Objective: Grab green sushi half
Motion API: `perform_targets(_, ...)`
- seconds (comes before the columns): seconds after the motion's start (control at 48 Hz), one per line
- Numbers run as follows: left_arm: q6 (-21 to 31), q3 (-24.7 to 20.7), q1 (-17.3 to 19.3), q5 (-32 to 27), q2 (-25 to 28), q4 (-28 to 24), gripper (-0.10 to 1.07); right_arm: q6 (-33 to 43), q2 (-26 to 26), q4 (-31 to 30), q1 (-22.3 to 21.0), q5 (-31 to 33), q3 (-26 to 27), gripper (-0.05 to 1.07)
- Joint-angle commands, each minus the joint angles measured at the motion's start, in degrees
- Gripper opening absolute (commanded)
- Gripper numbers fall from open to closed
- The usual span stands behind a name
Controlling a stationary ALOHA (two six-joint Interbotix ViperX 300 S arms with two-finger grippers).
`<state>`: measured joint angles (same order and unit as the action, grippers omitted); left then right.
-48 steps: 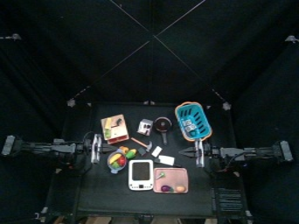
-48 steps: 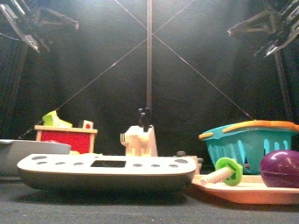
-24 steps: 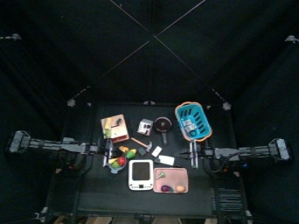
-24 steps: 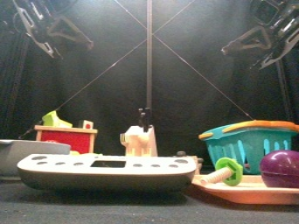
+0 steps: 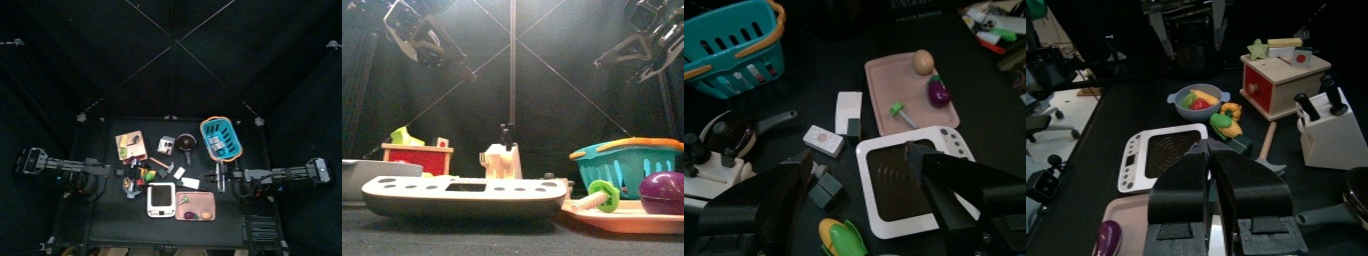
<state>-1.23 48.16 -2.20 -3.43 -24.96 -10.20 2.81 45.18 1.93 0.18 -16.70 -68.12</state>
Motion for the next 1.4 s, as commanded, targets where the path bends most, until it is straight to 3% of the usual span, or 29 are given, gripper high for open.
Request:
perform_targets(0.0,-0.4,-3.2,-0.1,-1.0,3.7,-3.0,1.04,0.1,-0.2,0.7,0.0,-0.4,1.2,0.01)
perform_targets(0.104,-0.5,-5.4,-0.1,-5.6,7.7,-7.4,1.04,0.1,-0.3,0.9,0.0,-0.4,1.2,0.01)
perform_targets(0.333,-1.1,-12.5,-0.1,-20.4,16.2,-11.9,1.04,0.1,-0.4,1.3,-0.2,-0.4,0.9,0.01)
perform_targets(0.521,-8.0,-17.0,-0.1,-26.7,23.3,-14.8,1.04,0.1,-1.0,1.9,-0.2,-0.4,0.6,0.01)
perform_targets(0.75,-19.3,-20.7,1.8,-27.4,27.8,-9.8,1.04,0.1,-2.5,2.6,0.3,-0.4,0.6,0.01)
perform_targets(1.0,-31.5,-21.6,6.5,-26.7,29.7,-0.2,1.04,0.1,-3.5,2.6,0.4,-0.4,0.3,0.01)
perform_targets(1.375,-40.6,-21.8,9.1,-25.0,32.7,7.2,1.04,0.2,-3.6,2.6,0.8,-0.4,-0.4,0.01)
